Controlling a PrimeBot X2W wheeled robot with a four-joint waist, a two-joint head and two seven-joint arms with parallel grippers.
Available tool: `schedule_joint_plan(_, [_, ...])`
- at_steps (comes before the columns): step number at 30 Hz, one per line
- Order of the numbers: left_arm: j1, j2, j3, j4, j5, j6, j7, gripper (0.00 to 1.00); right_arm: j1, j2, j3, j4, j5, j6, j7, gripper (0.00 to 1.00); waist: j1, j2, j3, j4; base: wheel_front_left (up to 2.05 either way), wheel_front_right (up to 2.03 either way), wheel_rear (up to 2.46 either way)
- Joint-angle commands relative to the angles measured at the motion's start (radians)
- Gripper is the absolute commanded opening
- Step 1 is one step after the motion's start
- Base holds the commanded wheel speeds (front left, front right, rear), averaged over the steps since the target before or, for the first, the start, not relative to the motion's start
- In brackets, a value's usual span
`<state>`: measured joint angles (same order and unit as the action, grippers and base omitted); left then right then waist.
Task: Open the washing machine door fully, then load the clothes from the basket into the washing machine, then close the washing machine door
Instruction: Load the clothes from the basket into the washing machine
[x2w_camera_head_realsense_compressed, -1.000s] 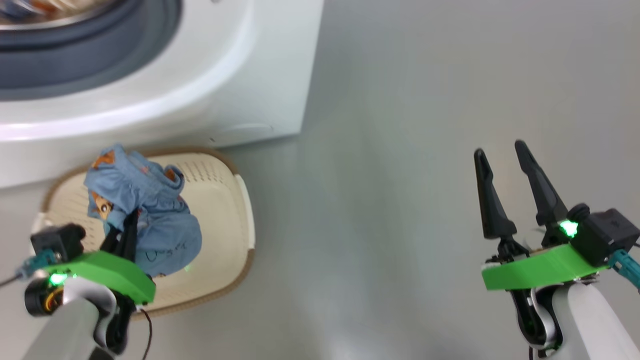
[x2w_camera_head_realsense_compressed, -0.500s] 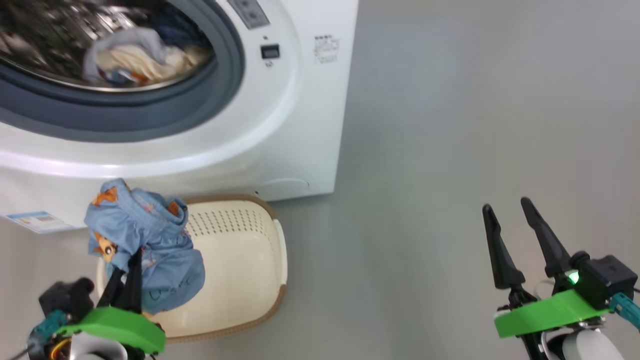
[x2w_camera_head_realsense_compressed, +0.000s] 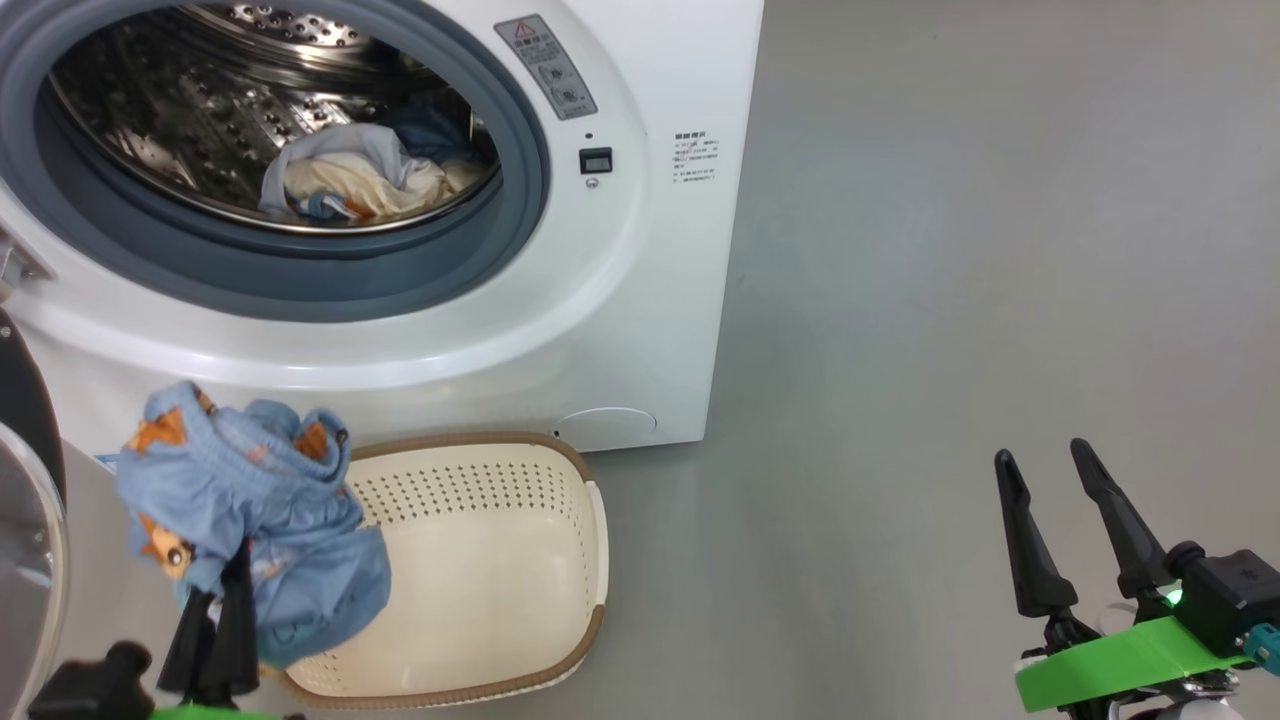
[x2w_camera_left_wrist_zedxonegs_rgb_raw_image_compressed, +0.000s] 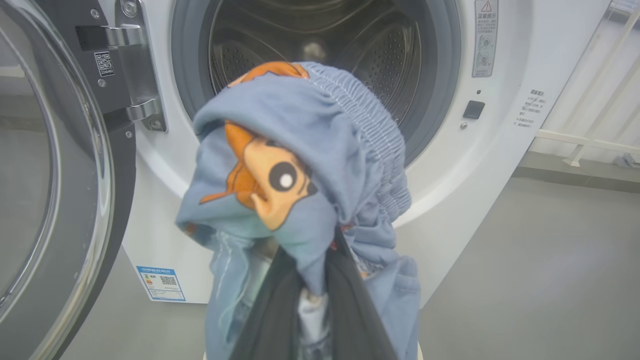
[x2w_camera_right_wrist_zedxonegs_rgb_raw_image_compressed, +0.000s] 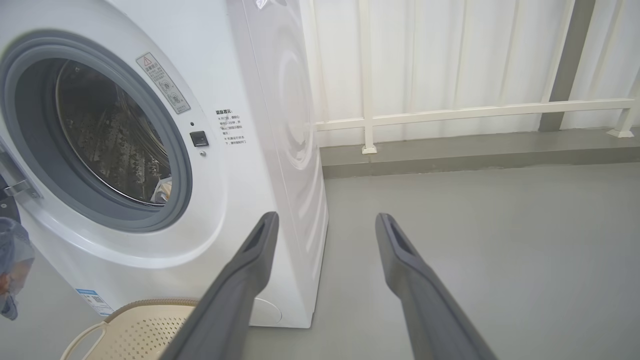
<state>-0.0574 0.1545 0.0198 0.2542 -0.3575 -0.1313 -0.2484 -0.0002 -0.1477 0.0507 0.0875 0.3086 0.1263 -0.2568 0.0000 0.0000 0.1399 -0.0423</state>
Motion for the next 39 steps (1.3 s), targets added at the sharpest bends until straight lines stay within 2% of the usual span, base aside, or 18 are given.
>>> schedule_joint_plan(1, [0.015,0.008,0.046,-0.05,0.015,0.001,-0.013,0.0,0.005,-0.011,0.01,-0.027,0.001,0.004,-0.005,1.0,0.0,0.0,-0.003,0.001,0.0,0.0,0.0])
schedule_joint_plan(11, [0.088,-0.022,0.073,-0.118,0.034,0.001,-0.013,0.0,0.026,0.002,-0.012,-0.032,0.0,0.004,-0.005,1.0,0.0,0.0,-0.013,0.006,0.0,0.0,0.0])
schedule_joint_plan(23, [0.067,-0.021,0.075,-0.126,0.038,0.001,-0.013,0.0,0.021,0.01,-0.013,-0.041,0.001,0.004,-0.005,1.0,0.0,0.0,0.008,-0.001,0.0,0.0,0.0])
schedule_joint_plan(30, [-0.002,-0.005,0.067,-0.103,0.027,0.001,-0.013,0.0,-0.009,0.024,-0.009,-0.043,0.0,0.004,-0.005,1.0,0.0,0.0,0.073,-0.016,0.0,0.0,0.0])
schedule_joint_plan(39, [-0.198,0.067,0.037,-0.043,0.02,0.001,-0.013,0.0,-0.086,0.047,0.013,-0.051,-0.003,0.004,-0.005,1.0,0.0,0.0,0.218,-0.051,0.0,0.0,0.0])
